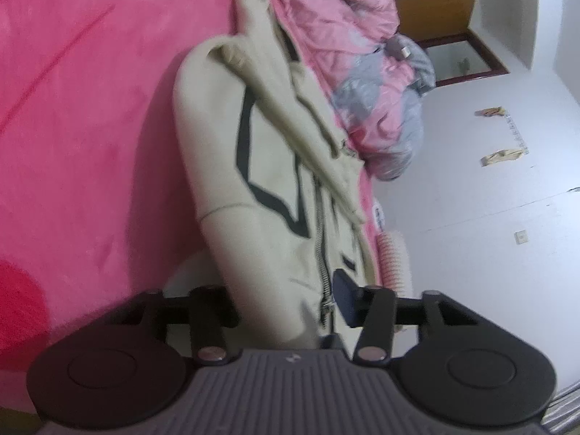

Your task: Fold clothes

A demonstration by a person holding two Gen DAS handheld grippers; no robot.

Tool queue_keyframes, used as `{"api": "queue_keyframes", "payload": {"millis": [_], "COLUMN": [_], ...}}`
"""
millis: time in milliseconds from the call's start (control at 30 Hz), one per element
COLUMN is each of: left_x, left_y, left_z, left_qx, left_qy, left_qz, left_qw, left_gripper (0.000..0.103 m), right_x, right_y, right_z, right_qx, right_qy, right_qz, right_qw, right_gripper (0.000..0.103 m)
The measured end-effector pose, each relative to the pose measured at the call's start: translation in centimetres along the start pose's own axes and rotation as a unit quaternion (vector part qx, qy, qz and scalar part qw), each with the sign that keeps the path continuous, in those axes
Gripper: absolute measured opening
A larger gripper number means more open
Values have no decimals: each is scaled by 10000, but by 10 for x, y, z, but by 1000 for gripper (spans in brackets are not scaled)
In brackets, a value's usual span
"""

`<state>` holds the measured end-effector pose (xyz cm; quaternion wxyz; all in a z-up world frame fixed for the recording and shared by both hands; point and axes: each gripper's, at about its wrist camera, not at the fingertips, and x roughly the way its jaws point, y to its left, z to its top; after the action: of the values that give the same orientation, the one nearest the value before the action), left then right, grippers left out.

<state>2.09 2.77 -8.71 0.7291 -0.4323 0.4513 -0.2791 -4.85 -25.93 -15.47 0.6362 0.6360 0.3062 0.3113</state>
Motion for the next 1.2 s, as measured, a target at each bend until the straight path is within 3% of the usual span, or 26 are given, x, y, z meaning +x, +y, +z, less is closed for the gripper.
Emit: {"api": "queue_keyframes", "payload": {"millis": [200, 300, 400, 533, 633, 833, 1200], "left_x": [8, 7, 8, 7, 7, 4, -2], "left_y": [7, 5, 2, 1, -2, -6, -7], "left_z": [-2, -3, -2, -3, -6, -11, -18], "left_qx": [12, 80, 111, 90, 151, 266, 307], "left_qy": [178, 228, 262, 265, 207, 145, 177], "left_qz": [253, 378, 446, 505, 572, 673, 596], "left_qw": [9995, 9990, 9986, 9983, 9980, 9973, 9976], "left_gripper": [34, 33, 34, 34, 34, 34, 36], "right_x": [-53, -115, -186, -259, -282, -279, -250], "right_y": [32, 48, 60, 69, 60, 24, 22], "right_z": [12, 29, 45, 57, 64, 78, 66], "right_qx": [-897, -1201, -1348, -1410, -1210, -590, -434], "right_qy": [-219, -1113, -2281, -3524, -3806, -3578, -2957], "right_qz": [-540, -791, -1219, -2053, -2180, -2329, -1477], "right_qw": [9943, 9833, 9565, 9021, 8905, 9024, 9428], "right_gripper": [21, 26, 33, 36, 43, 49, 50]}}
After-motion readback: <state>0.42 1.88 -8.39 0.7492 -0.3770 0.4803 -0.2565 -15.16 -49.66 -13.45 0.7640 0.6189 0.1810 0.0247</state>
